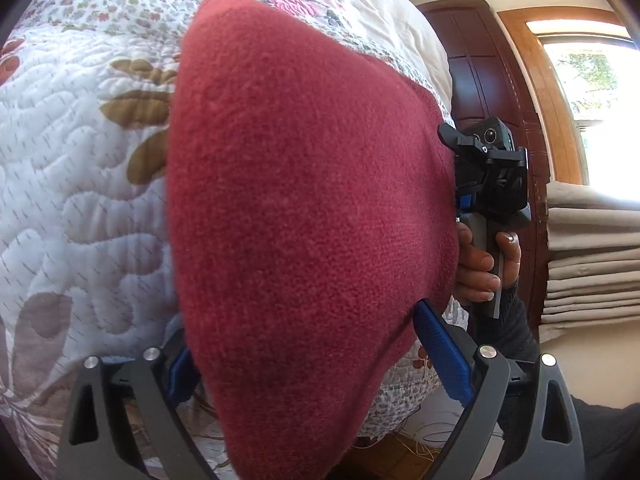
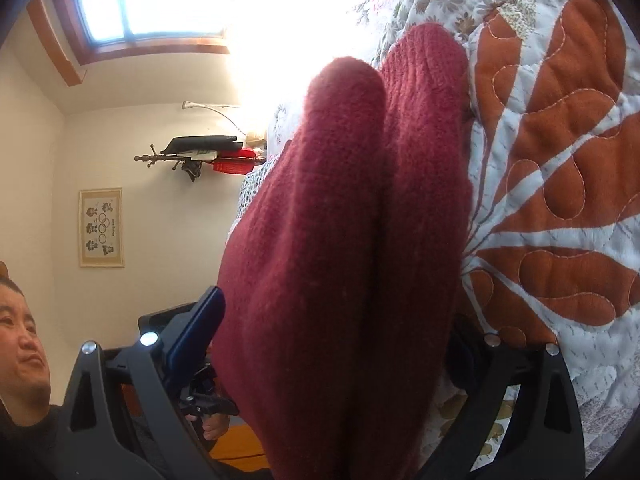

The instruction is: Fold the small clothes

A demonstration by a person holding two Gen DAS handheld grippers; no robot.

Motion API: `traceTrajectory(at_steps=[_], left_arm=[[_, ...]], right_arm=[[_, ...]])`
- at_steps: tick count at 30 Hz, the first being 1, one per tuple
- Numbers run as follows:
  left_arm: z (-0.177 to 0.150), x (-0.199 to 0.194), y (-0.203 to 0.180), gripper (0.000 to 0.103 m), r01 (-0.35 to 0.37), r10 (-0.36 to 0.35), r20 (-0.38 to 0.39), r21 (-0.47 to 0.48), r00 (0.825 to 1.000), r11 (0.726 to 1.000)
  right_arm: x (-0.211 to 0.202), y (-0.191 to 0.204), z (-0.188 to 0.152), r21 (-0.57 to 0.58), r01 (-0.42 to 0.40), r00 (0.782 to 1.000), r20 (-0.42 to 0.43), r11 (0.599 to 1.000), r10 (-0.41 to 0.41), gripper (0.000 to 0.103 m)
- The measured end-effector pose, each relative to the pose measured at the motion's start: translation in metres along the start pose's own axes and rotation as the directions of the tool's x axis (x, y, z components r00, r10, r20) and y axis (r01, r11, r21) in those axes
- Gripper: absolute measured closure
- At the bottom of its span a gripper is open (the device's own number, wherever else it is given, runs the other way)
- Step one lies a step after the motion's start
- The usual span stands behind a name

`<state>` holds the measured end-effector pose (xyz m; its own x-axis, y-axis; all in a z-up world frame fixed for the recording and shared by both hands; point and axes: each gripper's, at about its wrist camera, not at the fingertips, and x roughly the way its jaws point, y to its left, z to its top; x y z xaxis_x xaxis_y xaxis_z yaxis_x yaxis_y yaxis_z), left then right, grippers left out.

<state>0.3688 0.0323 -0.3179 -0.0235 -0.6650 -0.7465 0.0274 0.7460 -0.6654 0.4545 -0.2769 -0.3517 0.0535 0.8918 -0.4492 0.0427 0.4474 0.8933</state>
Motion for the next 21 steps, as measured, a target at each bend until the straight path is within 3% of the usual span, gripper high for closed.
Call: traceTrajectory(at_steps=[2,4,6,9,15,21], left_arm=[[-0.001,0.000,0.001,0.027,-0.018,0.018,-0.011,-0.001,1.000,1.000],[0.001,-0.005,0.008,0.036,-0.006,0.005,-0.020,-0.015,1.000,1.000],[0.001,-0.008,0.012,0.041,0.000,0.000,-0.025,-0.016,1.000,1.000],[0.001,-0.010,0.015,0.045,-0.004,0.004,-0.029,-0.007,1.000,1.000],[0.000,-0.009,0.014,0.048,0.004,-0.004,-0.029,0.004,1.000,1.000],[-0.001,-0.015,0.021,0.051,0.019,-0.019,-0.028,0.014,0.999,1.000]], right_arm=[[-0.001,0.006,-0.001,-0.028,0.042,0.999,0.001,0.999,-0.042,0.013],[-0.009,0.010,-0.006,-0.045,0.088,0.996,0.015,0.995,-0.087,0.032],[-0.018,0.015,-0.006,-0.043,0.061,0.997,0.039,0.997,-0.059,0.049],[-0.021,0.018,-0.005,-0.053,0.056,0.997,0.050,0.997,-0.053,0.052],[0.007,0.023,0.003,-0.040,0.064,0.998,0.018,0.997,-0.064,0.040],[0.000,0.017,-0.002,-0.013,0.058,0.997,0.043,0.998,-0.057,0.056]])
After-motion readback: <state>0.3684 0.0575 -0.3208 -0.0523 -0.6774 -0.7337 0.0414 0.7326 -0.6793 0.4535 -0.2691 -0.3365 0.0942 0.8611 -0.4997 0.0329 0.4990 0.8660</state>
